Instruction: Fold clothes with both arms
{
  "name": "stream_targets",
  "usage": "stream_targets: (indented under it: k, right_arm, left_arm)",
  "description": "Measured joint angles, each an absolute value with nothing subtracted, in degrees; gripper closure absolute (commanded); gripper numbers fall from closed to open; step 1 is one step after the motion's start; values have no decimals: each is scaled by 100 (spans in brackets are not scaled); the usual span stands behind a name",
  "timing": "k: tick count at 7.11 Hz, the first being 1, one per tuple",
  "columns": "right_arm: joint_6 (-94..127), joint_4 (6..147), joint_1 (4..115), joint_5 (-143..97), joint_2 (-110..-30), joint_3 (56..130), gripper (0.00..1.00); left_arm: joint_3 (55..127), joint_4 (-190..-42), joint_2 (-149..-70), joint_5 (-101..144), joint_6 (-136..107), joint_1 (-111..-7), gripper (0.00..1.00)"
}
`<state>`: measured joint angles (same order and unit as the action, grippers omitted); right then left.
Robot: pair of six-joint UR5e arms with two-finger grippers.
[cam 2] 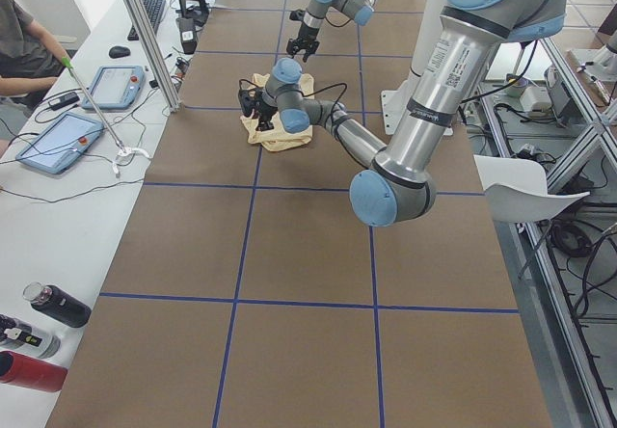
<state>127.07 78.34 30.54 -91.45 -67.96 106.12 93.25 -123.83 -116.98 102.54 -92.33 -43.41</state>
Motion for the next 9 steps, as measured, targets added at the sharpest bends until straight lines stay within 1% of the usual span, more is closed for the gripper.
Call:
stream_targets:
  k: [2,4,5,8,9]
  right_arm:
    - [13135,7826,2844,-9054,-7017,10591,21]
    - [13476,7820,2562,-9022,-7022,10568,21]
    - [13529,7819,2473,-9004,-7001,10561,23]
    - [13493,7822,2404,-8980,-6984,10528,24]
    - [13478,7820,2401,-8976,-6981,10512,27]
  left_arm:
    - [9398,-12384,-11653,10207,-9212,-4341,49]
    - [9437,-12378,-11594,10100,-9204,-4334,49]
    - [9458,-12372,-11580,10082,-9203,-4335,49]
    - [9496,-12358,-11520,10073,-9202,-4341,50]
    - [9497,-12358,-11510,10072,-9200,-4341,50]
